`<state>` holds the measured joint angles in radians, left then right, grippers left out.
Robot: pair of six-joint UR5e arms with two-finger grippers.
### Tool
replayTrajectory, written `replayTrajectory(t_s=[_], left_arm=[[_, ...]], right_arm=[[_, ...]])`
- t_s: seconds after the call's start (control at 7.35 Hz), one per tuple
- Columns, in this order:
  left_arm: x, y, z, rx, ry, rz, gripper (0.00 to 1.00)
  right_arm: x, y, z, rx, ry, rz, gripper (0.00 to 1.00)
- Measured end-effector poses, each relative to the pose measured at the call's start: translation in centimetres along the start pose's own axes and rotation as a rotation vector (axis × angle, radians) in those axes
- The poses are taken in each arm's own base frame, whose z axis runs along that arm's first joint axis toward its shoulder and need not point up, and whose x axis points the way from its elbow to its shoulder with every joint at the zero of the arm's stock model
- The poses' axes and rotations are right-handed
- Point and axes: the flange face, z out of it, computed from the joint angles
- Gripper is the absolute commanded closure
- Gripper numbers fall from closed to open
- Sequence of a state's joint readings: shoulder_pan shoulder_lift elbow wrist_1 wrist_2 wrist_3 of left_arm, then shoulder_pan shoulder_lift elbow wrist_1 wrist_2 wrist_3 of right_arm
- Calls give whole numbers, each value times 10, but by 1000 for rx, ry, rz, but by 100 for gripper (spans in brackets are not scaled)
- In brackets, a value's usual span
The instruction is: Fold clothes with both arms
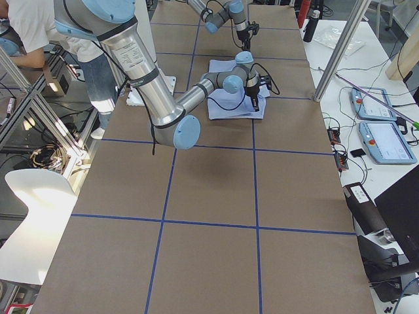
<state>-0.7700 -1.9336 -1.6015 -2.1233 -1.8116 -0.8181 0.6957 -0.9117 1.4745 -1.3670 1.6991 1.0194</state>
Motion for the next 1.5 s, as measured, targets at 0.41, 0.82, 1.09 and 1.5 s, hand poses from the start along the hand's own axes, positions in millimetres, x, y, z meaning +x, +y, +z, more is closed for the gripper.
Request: replayTrajectory(t_s=[0.41,0.82,1.09,1.5], left_arm=[[-1,1,0,3,4,1,0],[1,0,-5,3,33,9,0],[5,4,-25,-5,83,16,0],[-4,72,-60,-16,162,-36,0]], right_arm=[[5,-4,2,-13,0,-6,0],[12,-18,-8,-43,-35,-33,0],[26,-27,-27,-57,-81,-50,0],[43,-16,-55,-35,-121,-58,0]])
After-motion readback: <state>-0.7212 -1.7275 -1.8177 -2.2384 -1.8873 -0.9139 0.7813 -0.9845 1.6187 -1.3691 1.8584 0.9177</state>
